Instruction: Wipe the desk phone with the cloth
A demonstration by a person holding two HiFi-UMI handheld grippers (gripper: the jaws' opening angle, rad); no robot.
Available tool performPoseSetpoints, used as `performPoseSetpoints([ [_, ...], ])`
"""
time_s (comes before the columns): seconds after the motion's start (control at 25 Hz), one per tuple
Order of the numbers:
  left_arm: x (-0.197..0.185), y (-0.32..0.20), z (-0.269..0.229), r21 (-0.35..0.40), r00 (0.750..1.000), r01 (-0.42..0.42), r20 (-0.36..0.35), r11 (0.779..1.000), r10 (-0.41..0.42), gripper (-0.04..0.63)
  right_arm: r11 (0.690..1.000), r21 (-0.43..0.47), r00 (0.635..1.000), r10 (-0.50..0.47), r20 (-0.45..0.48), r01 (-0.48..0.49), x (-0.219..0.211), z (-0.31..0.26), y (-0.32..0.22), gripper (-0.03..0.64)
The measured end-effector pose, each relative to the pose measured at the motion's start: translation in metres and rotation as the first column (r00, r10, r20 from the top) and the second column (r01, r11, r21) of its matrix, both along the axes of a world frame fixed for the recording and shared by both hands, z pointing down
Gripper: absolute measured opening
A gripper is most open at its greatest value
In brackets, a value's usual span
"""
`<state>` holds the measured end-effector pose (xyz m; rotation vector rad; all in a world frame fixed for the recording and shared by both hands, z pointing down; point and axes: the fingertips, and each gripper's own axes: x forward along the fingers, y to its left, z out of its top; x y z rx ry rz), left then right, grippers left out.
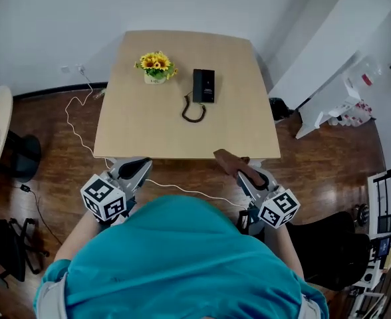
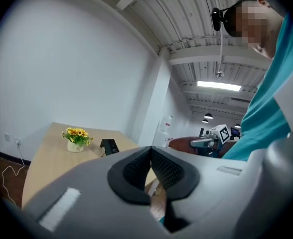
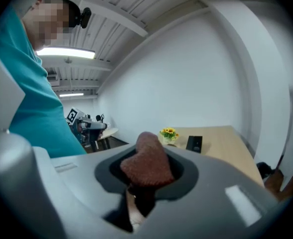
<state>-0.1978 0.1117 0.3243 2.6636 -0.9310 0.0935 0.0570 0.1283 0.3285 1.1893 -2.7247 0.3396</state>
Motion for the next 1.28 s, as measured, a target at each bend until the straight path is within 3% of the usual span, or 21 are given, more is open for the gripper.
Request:
performPoseSetpoints([
  [0.2,-0.023,-0.06,0.007,-0.021,0.999,-0.021,-0.03,1.0,0.02,0.006,1.0,-0.012,1.0,-0.002,-0.027,0.002,-0.031,-0.008,-0.049,0.086],
  [0.4,0.004,-0.102,0.02,-0.053,0.999,-0.042,-0.029,0.998,0.04,0.006,0.999,-0.033,1.0,0.005,-0.013,-0.005,-0.009,-0.007,-0.099,0.086],
  [0.64,0.059,-0.158,0.019,-0.031,0.997,0.071,0.029,0.997,-0.07,0.006,0.993,-0.014,0.993,-0.118,-0.022,0.118,0.044,0.014,-0.172,0.086],
  [0.76,0.088,-0.178,0.024,-0.061,0.986,0.162,0.045,0.985,-0.159,0.006,0.983,-0.013,0.983,-0.183,-0.03,0.183,0.075,0.027,-0.218,0.086],
  [0.92,0.12,-0.197,0.032,-0.123,0.974,0.221,0.066,0.967,-0.214,0.006,0.97,-0.004,0.968,-0.241,-0.07,0.241,0.102,0.047,-0.285,0.086],
  [1.08,0.125,-0.205,0.042,-0.183,0.968,0.247,0.085,0.952,-0.235,0.006,0.962,-0.007,0.956,-0.272,-0.109,0.273,0.099,0.078,-0.333,0.086],
  [1.28,0.109,-0.205,0.068,-0.245,0.979,0.202,0.077,0.948,-0.189,0.006,0.971,-0.016,0.949,-0.237,-0.206,0.239,0.07,0.123,-0.381,0.086],
])
